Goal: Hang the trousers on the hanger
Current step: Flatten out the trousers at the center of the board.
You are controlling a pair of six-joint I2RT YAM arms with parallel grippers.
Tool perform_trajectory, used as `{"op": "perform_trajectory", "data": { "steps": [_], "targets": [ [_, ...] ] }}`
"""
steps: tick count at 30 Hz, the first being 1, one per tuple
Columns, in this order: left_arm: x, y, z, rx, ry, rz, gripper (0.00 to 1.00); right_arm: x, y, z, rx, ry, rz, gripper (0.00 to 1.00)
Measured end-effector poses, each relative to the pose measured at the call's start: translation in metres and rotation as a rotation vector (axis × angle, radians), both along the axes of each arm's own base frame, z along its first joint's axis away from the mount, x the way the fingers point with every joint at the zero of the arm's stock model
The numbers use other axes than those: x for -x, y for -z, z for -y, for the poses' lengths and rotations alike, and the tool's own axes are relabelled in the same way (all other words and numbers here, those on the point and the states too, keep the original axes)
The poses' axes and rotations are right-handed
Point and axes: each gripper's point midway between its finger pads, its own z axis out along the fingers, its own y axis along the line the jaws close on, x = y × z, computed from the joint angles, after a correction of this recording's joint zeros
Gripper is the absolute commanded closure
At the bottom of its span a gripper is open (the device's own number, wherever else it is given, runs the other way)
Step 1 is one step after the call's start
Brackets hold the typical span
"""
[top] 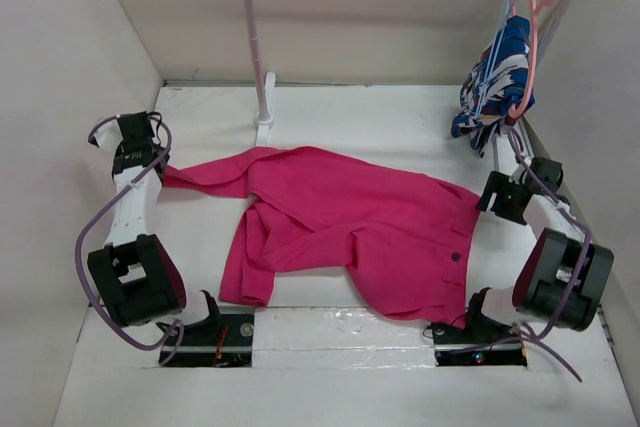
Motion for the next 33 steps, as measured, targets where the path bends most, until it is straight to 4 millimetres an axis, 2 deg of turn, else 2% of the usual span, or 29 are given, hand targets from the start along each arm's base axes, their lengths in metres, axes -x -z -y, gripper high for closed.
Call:
{"op": "perform_trajectory", "data": {
  "steps": [3, 4, 6, 7, 9, 10, 11, 17, 20, 23, 24, 25, 26, 28, 31, 33],
  "targets": [
    [0.001, 0.001, 0.001, 0.007, 0.001, -0.003, 1.0, 0.003, 0.023, -0.002, -0.066, 0.0, -0.035, 0.27],
    [0.001, 0.001, 0.002, 0.01, 0.001, -0.001, 1.0, 0.001, 0.028, -0.005, -0.084, -0.015, -0.027, 0.35],
    [0.0, 0.001, 0.003, 0.016, 0.004, 0.003, 1.0, -0.012, 0.024, -0.011, -0.121, -0.045, 0.032, 0.41],
    [0.0, 0.0, 0.003, 0.019, 0.005, 0.005, 1.0, -0.017, 0.026, -0.015, -0.147, -0.056, 0.048, 0.57],
    [-0.001, 0.0, 0.004, 0.024, 0.007, 0.008, 1.0, -0.025, 0.026, -0.02, -0.194, -0.074, 0.09, 0.78],
    [-0.001, 0.0, 0.005, 0.024, 0.008, 0.009, 1.0, -0.026, 0.028, -0.022, -0.217, -0.071, 0.097, 0.95],
    [-0.001, -0.001, 0.005, 0.026, 0.009, 0.011, 1.0, -0.027, 0.029, -0.024, -0.239, -0.069, 0.109, 1.0],
    [0.0, -0.003, 0.005, 0.026, 0.009, 0.015, 1.0, -0.025, 0.011, -0.004, -0.313, 0.022, 0.176, 1.0],
    [0.0, -0.004, 0.006, 0.026, 0.011, 0.02, 1.0, -0.031, -0.015, 0.019, -0.281, 0.08, 0.215, 1.0],
    [0.0, -0.004, 0.007, 0.031, 0.015, 0.021, 1.0, -0.051, -0.051, 0.045, -0.215, 0.129, 0.278, 1.0],
    [0.0, -0.004, 0.008, 0.035, 0.017, 0.023, 1.0, -0.057, -0.062, 0.054, -0.187, 0.142, 0.296, 0.96],
    [-0.001, -0.004, 0.009, 0.041, 0.02, 0.023, 1.0, -0.065, -0.074, 0.062, -0.159, 0.156, 0.315, 0.67],
    [-0.001, -0.004, 0.01, 0.048, 0.024, 0.025, 1.0, -0.073, -0.085, 0.068, -0.131, 0.168, 0.33, 0.51],
    [-0.001, -0.003, 0.012, 0.056, 0.028, 0.023, 1.0, -0.09, -0.103, 0.083, -0.059, 0.176, 0.344, 0.27],
    [0.002, -0.001, 0.014, 0.066, 0.033, 0.012, 1.0, -0.114, -0.114, 0.082, 0.002, 0.118, 0.334, 0.26],
    [0.004, -0.001, 0.016, 0.072, 0.037, 0.008, 1.0, -0.112, -0.105, 0.064, 0.009, 0.06, 0.312, 0.26]
  ]
}}
